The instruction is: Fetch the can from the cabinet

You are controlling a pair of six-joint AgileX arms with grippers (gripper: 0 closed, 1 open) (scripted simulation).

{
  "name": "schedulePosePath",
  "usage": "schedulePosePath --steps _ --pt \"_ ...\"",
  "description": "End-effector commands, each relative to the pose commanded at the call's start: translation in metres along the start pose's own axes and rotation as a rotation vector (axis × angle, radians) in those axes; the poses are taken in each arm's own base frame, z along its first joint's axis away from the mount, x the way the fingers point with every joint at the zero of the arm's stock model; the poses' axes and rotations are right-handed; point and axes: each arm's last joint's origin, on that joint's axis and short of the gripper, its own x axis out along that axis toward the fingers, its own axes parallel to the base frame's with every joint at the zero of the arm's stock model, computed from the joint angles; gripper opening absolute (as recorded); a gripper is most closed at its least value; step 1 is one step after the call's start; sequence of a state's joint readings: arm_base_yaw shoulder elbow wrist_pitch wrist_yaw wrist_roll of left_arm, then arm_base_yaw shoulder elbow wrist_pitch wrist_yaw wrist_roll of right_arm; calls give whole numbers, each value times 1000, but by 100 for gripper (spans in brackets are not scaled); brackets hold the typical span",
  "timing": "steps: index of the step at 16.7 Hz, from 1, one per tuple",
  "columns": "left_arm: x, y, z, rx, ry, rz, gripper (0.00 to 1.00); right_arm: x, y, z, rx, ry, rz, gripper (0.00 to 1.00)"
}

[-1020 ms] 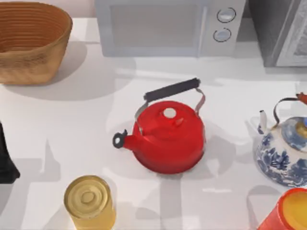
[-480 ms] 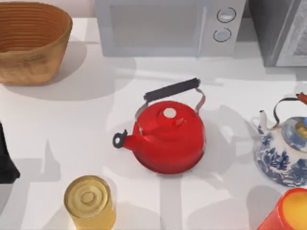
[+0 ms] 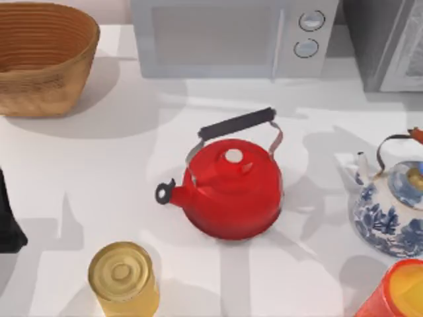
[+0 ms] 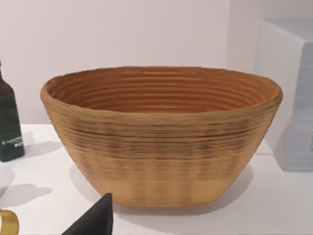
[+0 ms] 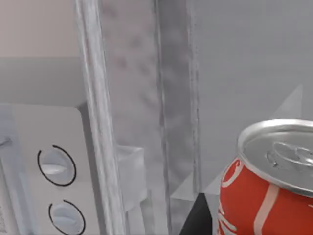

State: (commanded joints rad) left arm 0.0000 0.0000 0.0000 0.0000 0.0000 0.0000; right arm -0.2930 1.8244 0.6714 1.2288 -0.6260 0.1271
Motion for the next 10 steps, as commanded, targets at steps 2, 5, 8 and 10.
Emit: schedulePosePath --steps 2,5,8,10 --pt "0 0 0 0 0 0 100 5 -5 -15 1 15 45 0" --pt "0 0 0 0 0 0 100 12 -12 -37 -12 23 113 0" --pt "0 0 0 0 0 0 100 16 -18 -62 -25 34 192 0" --pt "0 0 0 0 0 0 100 17 -19 -79 -33 46 257 0"
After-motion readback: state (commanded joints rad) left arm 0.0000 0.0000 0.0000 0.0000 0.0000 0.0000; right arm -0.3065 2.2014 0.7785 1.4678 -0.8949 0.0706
